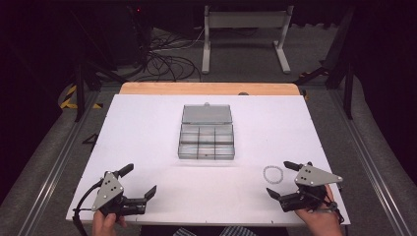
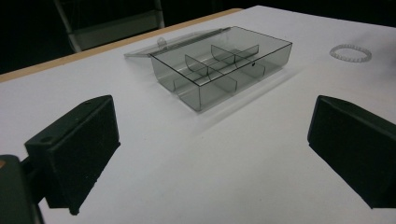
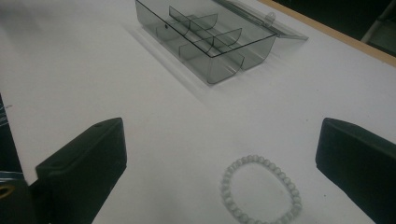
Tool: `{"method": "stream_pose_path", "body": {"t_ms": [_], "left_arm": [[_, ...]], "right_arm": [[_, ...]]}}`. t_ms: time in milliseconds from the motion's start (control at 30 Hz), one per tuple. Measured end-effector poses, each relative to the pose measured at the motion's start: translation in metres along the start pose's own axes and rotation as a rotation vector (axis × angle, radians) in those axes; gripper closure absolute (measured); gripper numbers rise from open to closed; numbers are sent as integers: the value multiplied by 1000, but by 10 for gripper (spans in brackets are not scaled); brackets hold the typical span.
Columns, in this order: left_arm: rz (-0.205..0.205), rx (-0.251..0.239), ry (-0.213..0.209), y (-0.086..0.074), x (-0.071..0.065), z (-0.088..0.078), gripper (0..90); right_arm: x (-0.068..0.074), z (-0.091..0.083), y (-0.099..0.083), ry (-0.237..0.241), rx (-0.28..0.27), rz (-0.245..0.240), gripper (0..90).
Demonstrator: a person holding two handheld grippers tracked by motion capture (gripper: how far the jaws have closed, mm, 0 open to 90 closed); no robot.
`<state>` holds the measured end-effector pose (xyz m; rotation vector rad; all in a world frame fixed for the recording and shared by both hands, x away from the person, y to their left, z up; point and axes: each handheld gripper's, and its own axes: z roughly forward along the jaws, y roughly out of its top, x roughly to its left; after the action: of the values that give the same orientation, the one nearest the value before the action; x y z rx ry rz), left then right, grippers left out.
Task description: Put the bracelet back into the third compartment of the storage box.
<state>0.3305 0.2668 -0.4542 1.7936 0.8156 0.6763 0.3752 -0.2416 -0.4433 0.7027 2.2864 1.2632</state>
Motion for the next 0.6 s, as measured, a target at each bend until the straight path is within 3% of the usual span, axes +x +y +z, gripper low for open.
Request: {"method": "stream_pose_path", "body": {"t_ms": [333,600], "left_arm": [[17,11,3,0,-3,1,28],[19,14,2,0,-3,2,28]], "right_arm": [[-9,-1,18,3,24,-7,32],[-18,1,30,2,44,15,33]]}}
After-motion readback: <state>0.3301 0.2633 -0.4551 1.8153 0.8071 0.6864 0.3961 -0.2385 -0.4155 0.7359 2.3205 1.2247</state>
